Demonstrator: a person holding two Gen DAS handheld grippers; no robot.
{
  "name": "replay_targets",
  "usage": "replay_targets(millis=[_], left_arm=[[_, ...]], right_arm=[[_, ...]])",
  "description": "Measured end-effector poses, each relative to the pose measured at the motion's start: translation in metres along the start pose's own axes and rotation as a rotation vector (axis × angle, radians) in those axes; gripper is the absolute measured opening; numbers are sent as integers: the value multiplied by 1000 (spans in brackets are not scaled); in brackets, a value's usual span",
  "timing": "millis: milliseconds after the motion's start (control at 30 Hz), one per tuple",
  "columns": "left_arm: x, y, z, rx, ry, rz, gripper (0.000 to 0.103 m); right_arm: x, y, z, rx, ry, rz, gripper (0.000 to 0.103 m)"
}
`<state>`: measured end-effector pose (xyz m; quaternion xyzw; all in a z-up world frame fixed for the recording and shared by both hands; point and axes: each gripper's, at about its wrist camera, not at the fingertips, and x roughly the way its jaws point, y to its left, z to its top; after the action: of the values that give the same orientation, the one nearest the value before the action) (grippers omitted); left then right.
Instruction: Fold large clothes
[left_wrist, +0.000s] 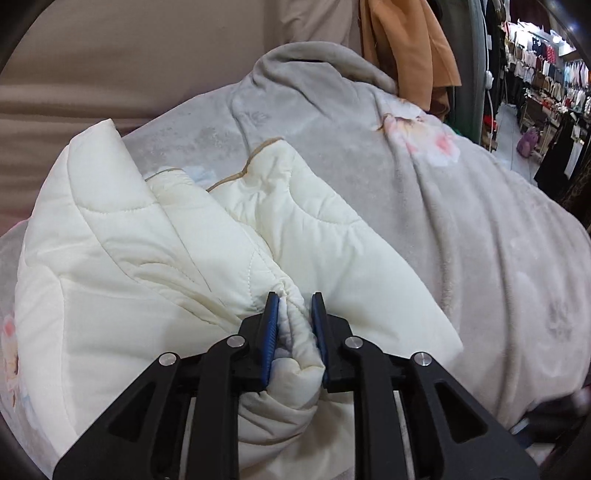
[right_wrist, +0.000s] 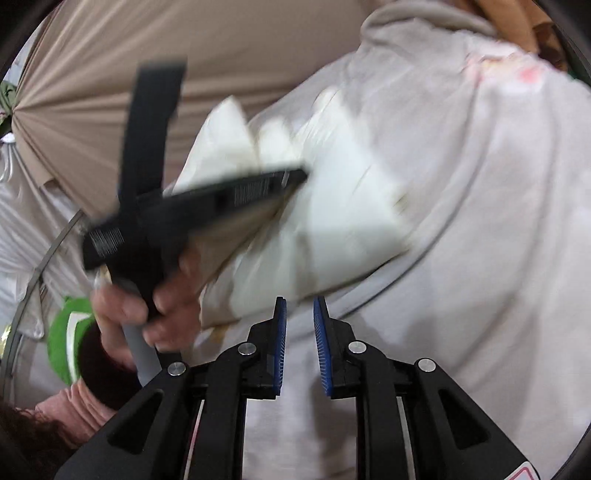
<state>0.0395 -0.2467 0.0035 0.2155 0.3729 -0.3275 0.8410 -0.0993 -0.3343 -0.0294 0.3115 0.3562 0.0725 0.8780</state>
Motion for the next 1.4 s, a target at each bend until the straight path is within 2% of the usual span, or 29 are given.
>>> replay_targets(millis=[100,133,167,200,233,267,300,333,433,500,633,700,733,767,833,867,933,1000,1100,1167,1233,1333,1400], left_arm=[[-25,5,-1,-9,-42,-12,24],[-40,9,-3,-11,-67,-23,27],[-62,14,-7,-14,-105,-32,37],[-80,19,-12,-18,-136,-44,52],[-98,25,-18,-22,-165,-53,59],[-117,32,-26,-30,-199,-51,73],[-133,37,-34,-39,-227,-33,82],[-149,45,-45,-57,-251,6,86],[-169,67,-74,-111,-239,85,88],[-165,79,-87,-143,-197,122,88],[-137,97,-113,-207,-96,173,88],[-121,103,-121,-229,-50,173,88],[-112,105,-122,-239,-32,167,88],[-106,105,-123,-245,-20,163,88],[-97,107,-123,-257,-2,159,86],[-94,109,-122,-268,4,147,83],[-98,110,-119,-282,-13,128,81],[-109,106,-115,-281,-58,84,82],[-111,93,-107,-239,-71,30,84],[-93,82,-105,-202,-28,25,85],[-73,78,-106,-194,21,52,84],[-54,81,-109,-241,83,4,83],[-60,83,-111,-249,73,-4,80]], right_arm=[[-28,2,29,-41,-94,-39,20],[-34,7,39,-61,-116,-42,25],[-38,14,50,-87,-138,-40,35],[-41,18,60,-106,-150,-32,40],[-41,29,71,-131,-157,-8,50],[-39,37,81,-148,-151,24,57],[-32,49,92,-166,-134,73,61],[-29,52,102,-175,-120,111,67],[6,76,124,-207,-24,189,73],[37,89,135,-212,54,174,74],[91,103,132,-167,202,168,77],[102,111,125,-181,229,147,77],[106,116,124,-198,232,123,72],[113,113,121,-215,232,112,55],[116,119,120,-273,221,91,30],[111,114,122,-281,200,115,23],[83,106,124,-254,132,229,20],[44,85,121,-225,25,303,20],[13,36,107,-132,-47,288,20],[13,-7,89,-21,-30,227,20],[24,-47,72,84,4,201,21],[37,-68,59,128,36,198,22],[38,-65,61,117,41,204,24]])
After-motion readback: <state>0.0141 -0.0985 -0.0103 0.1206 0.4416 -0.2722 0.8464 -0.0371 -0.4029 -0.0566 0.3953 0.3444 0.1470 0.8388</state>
